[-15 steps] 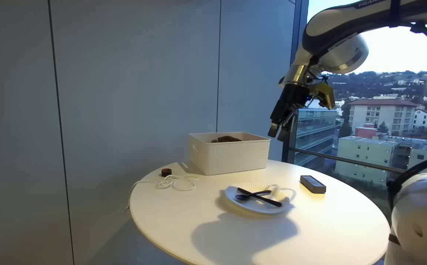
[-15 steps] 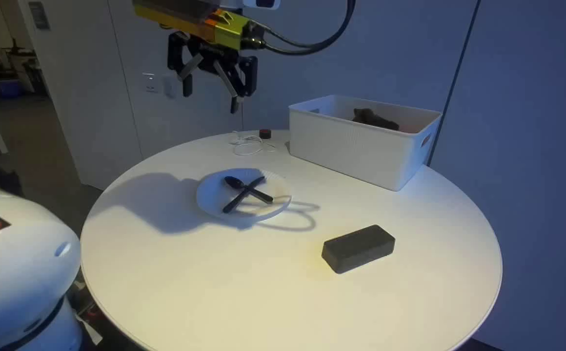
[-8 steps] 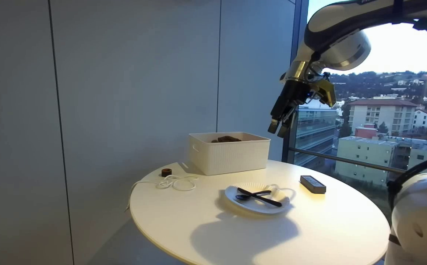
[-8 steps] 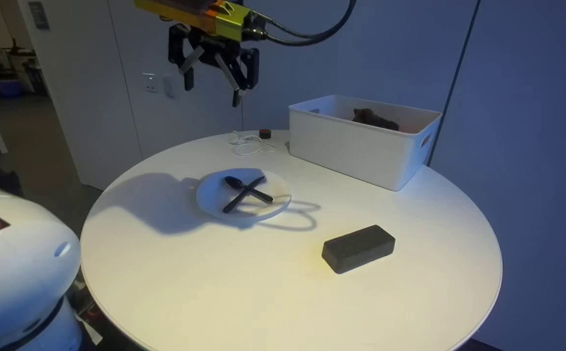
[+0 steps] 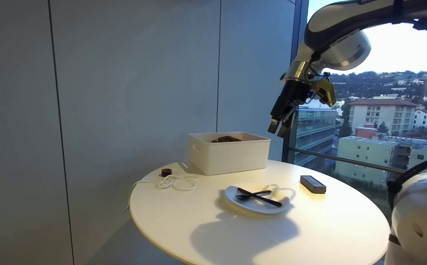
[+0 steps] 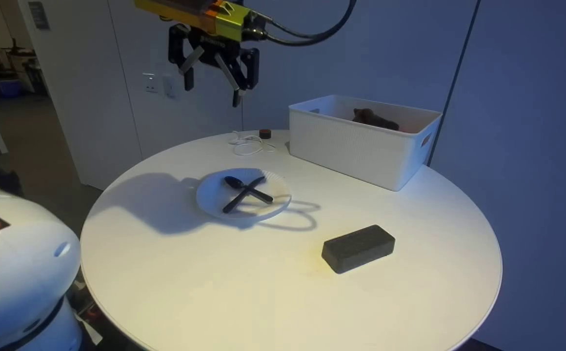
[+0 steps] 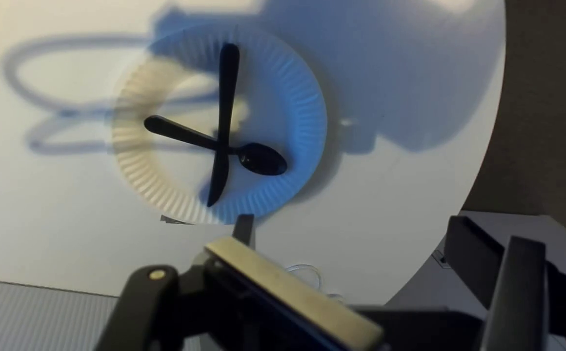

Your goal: Remove the spoon from the plate, put it on the right side, remove the knife from the plate and put it on the left side

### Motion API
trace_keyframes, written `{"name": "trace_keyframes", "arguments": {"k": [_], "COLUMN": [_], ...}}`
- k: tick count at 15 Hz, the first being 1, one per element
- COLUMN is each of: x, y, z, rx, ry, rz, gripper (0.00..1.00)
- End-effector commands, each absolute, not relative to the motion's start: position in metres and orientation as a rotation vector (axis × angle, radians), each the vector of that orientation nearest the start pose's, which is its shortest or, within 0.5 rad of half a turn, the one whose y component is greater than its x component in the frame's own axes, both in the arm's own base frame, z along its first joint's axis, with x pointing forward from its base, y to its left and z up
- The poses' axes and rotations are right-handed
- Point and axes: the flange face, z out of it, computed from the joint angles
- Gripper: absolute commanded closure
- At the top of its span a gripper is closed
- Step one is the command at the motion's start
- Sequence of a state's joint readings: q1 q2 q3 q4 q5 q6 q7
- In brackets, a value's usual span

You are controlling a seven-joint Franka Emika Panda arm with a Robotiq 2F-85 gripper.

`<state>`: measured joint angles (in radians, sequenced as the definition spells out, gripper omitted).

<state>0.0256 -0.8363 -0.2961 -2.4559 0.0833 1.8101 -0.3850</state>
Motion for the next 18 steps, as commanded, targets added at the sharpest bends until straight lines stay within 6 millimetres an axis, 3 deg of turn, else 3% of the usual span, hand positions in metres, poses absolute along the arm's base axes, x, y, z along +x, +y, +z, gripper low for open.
{"name": "trace_keyframes", "arguments": {"k": [1,3,7,13,18], "x": [0.31,0.312,0.33,0.372,0.385], "y": [-0.094,-0.076,-0.068,-0.103,-0.125], "z": [0.583,0.598,0.584,0.511,0.458], "rx": [-2.875,-2.933,-3.021,-3.051,-3.026], "ry": [-0.293,-0.392,-0.453,-0.441,-0.769], "rz": [-0.374,-0.365,-0.292,-0.188,0.064], "gripper": [0.0,0.0,0.0,0.0,0.0]}}
